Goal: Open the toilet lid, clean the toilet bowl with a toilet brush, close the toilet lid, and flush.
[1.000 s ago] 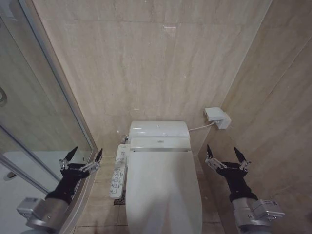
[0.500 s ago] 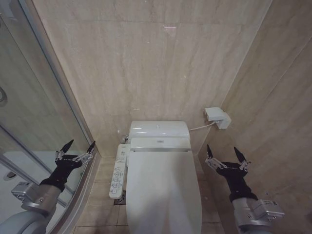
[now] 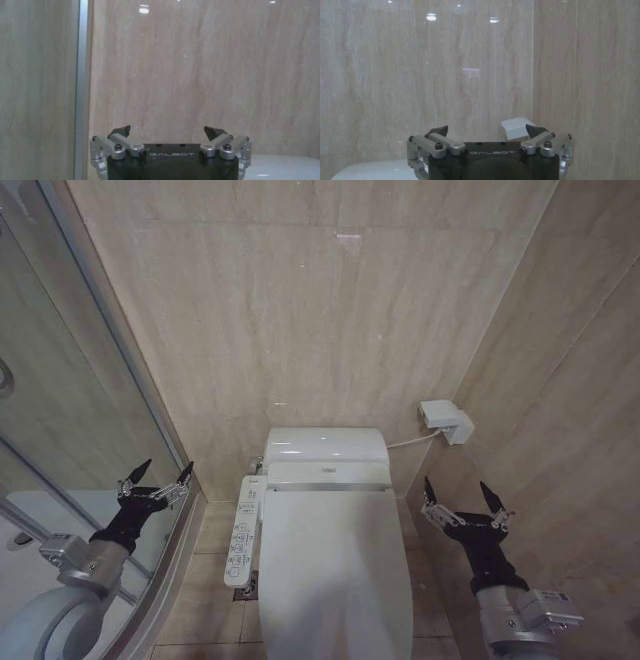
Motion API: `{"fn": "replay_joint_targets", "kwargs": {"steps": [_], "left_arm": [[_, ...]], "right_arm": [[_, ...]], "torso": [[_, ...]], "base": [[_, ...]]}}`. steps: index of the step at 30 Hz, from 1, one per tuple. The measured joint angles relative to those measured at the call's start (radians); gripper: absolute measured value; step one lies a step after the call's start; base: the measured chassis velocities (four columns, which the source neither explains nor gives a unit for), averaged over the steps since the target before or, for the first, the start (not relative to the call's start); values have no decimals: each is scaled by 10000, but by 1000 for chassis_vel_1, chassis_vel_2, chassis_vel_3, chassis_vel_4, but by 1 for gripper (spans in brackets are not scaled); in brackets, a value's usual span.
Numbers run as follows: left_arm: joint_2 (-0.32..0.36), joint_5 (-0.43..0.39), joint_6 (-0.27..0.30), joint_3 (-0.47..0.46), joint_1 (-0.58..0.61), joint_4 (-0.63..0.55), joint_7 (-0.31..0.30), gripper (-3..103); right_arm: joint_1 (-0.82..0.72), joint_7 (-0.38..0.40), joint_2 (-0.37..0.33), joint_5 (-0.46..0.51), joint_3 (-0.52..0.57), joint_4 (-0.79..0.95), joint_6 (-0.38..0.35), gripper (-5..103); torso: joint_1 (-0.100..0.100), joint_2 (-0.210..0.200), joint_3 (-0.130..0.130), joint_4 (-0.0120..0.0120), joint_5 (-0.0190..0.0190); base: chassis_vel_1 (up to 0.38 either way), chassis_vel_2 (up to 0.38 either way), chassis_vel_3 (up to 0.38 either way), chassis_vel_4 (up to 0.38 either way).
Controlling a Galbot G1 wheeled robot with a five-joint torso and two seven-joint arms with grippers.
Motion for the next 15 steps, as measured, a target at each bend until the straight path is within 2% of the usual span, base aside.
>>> {"fn": "replay_joint_targets", "kwargs": {"steps": [4, 15], "left_arm": [[-22, 1, -358, 334, -401, 741, 41, 96], [56, -79, -799, 1036, -1216, 2038, 212, 96]], "right_arm": [[0, 0, 0, 0, 0, 0, 0, 100], [0, 0, -1, 0, 0, 0, 0, 100]], "torso": [[0, 0, 0, 0, 0], [0, 0, -1, 2, 0]], "base": [[0, 0, 0, 0], [0, 0, 0, 0]]}}
